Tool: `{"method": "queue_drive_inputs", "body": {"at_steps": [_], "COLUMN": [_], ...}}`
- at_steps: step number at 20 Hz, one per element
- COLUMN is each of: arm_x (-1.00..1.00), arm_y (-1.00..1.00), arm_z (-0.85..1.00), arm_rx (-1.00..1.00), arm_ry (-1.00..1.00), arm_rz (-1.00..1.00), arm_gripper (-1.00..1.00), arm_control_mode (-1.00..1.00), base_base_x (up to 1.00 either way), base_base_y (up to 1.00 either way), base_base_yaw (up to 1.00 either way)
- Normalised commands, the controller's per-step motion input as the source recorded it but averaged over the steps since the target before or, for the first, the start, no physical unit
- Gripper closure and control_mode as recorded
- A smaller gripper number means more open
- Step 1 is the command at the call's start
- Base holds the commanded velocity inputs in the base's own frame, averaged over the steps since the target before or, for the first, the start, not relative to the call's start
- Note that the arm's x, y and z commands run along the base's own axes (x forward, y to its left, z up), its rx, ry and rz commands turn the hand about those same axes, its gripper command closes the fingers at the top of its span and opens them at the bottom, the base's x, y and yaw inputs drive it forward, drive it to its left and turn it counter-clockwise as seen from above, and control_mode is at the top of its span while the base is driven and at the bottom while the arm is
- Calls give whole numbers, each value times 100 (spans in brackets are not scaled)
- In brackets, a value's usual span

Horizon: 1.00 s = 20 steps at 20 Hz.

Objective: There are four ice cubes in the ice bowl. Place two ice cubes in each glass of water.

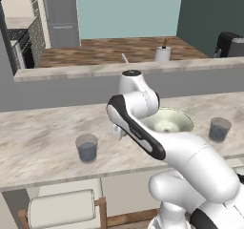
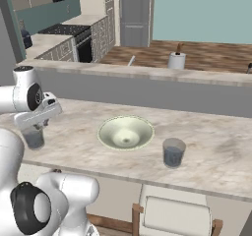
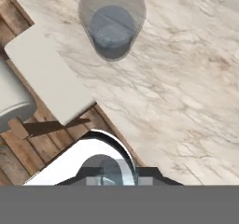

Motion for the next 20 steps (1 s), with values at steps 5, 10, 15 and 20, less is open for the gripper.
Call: {"method": "queue_drive_inputs", "body": {"at_steps": [5,10,15,20], "arm_x": [3,0,0,3], "arm_y": [66,45,23,22], "arm_z": [0,-5,-13,-2], "arm_rx": [-9,-5,0,1], "arm_ry": [10,5,-2,-5], "arm_rz": [11,6,0,2], "arm_gripper": [100,100,100,100], "arm_control_mode": [-100,-100,-100,-100], "base_base_x": [0,0,0,0], "base_base_y": [0,0,0,0], "base_base_yaw": [0,0,0,0]}}
